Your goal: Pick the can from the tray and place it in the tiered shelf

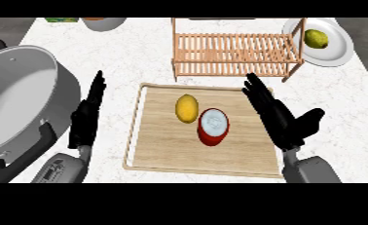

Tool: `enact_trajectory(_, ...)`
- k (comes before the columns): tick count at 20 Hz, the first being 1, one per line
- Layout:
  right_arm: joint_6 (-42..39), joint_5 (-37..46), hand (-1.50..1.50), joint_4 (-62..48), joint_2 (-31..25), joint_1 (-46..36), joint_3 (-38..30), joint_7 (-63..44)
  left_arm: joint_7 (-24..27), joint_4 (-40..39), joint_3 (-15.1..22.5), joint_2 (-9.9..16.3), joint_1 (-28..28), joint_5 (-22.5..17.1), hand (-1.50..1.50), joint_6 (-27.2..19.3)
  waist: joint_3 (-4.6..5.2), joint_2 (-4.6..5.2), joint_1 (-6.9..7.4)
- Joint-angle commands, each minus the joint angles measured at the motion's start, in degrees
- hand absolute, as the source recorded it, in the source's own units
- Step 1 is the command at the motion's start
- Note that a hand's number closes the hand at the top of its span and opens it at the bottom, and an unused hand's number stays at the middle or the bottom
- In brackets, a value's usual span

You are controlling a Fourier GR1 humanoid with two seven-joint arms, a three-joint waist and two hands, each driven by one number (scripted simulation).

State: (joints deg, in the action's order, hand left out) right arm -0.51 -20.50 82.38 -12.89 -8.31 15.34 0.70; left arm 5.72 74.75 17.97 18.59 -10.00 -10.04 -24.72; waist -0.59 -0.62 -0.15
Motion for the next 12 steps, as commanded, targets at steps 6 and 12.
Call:
enact_trajectory(6, 18.81, 14.89, 1.5, 9.11, 5.54, -15.07, 3.62, -11.65, -6.57, 11.19, -6.23, 4.32, -1.71, -2.34, 0.0, -0.01, 0.66, -0.14, 1.53)
enact_trajectory(12, 24.47, 13.24, -1.5, 13.91, 7.09, -9.07, -3.03, -10.78, -10.45, 21.36, -8.42, 6.83, 7.29, -6.2, 0.0, 3.54, 0.56, 0.3, 0.63)
